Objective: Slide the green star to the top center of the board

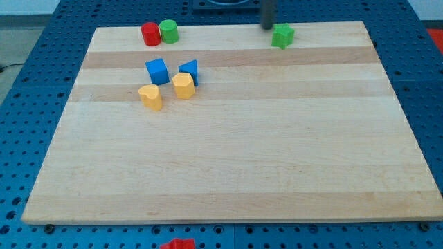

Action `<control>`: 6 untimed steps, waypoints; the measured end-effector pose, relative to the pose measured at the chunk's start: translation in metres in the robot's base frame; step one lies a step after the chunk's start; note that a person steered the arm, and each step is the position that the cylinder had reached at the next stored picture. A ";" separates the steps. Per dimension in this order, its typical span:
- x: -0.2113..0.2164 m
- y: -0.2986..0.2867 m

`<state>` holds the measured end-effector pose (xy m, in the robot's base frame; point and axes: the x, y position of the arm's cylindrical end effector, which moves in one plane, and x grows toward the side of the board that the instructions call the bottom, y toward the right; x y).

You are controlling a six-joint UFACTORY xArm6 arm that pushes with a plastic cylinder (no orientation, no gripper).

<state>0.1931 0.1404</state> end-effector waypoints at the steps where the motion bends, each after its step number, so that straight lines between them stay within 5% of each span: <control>1: 0.000 0.110; 2: 0.032 0.080; 4: 0.029 -0.074; 6: 0.071 0.011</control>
